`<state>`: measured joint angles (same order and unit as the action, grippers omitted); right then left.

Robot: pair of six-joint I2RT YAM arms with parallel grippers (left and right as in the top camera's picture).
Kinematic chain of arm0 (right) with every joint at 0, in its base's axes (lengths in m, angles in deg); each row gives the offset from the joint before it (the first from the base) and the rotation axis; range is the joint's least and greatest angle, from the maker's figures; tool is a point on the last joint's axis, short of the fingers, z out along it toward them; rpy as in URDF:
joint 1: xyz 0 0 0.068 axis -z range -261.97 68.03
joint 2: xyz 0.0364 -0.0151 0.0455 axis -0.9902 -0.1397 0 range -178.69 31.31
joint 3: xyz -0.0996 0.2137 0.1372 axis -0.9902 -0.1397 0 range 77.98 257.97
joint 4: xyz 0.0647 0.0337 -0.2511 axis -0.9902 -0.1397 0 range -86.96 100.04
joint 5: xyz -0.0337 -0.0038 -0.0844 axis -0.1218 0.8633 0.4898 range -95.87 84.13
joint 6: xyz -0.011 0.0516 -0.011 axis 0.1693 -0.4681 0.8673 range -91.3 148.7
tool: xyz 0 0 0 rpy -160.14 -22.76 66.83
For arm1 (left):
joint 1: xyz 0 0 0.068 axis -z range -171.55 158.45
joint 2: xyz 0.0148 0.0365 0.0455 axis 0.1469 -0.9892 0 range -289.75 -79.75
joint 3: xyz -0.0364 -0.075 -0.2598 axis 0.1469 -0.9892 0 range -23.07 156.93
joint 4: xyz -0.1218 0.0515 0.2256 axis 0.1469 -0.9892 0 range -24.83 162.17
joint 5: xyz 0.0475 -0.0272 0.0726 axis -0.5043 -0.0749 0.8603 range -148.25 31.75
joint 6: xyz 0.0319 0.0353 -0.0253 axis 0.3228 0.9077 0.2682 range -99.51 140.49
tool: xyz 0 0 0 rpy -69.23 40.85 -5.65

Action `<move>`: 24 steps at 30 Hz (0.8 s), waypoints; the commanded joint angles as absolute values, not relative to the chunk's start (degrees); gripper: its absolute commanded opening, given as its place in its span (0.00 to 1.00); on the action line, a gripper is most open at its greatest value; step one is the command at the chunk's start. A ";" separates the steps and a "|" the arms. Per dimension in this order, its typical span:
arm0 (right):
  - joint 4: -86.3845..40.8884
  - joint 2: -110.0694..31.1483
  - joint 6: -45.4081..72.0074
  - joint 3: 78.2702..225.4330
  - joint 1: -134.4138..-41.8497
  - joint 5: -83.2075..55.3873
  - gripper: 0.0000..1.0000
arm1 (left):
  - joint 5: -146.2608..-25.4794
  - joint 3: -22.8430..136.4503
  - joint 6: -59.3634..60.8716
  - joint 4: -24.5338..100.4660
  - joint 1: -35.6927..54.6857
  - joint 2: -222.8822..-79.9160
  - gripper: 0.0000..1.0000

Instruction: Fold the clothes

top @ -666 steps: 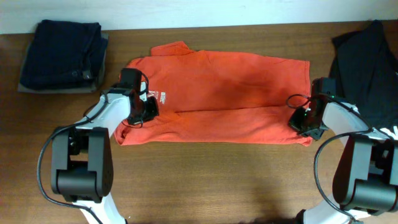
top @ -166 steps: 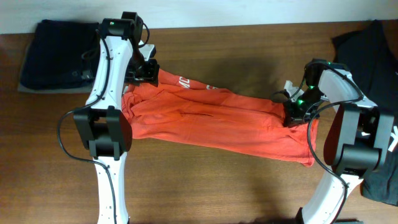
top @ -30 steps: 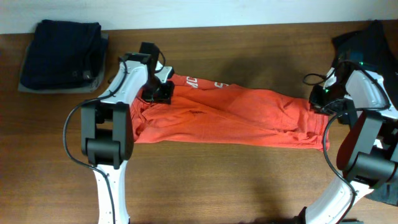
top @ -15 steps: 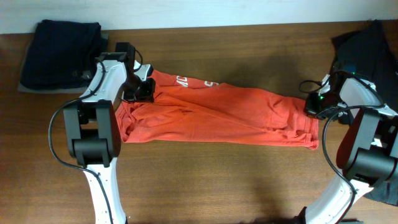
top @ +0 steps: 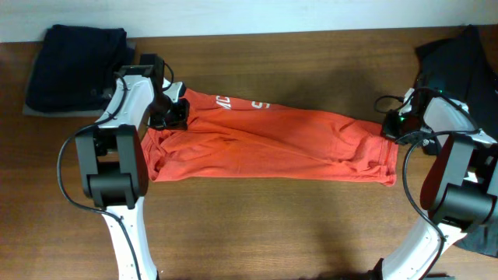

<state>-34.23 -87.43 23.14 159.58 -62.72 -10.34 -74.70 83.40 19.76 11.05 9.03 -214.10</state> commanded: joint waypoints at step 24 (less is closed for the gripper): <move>-73.25 -88.76 28.88 176.04 -71.49 -19.80 0.04 | -67.40 81.98 18.78 9.72 5.77 -214.51 0.01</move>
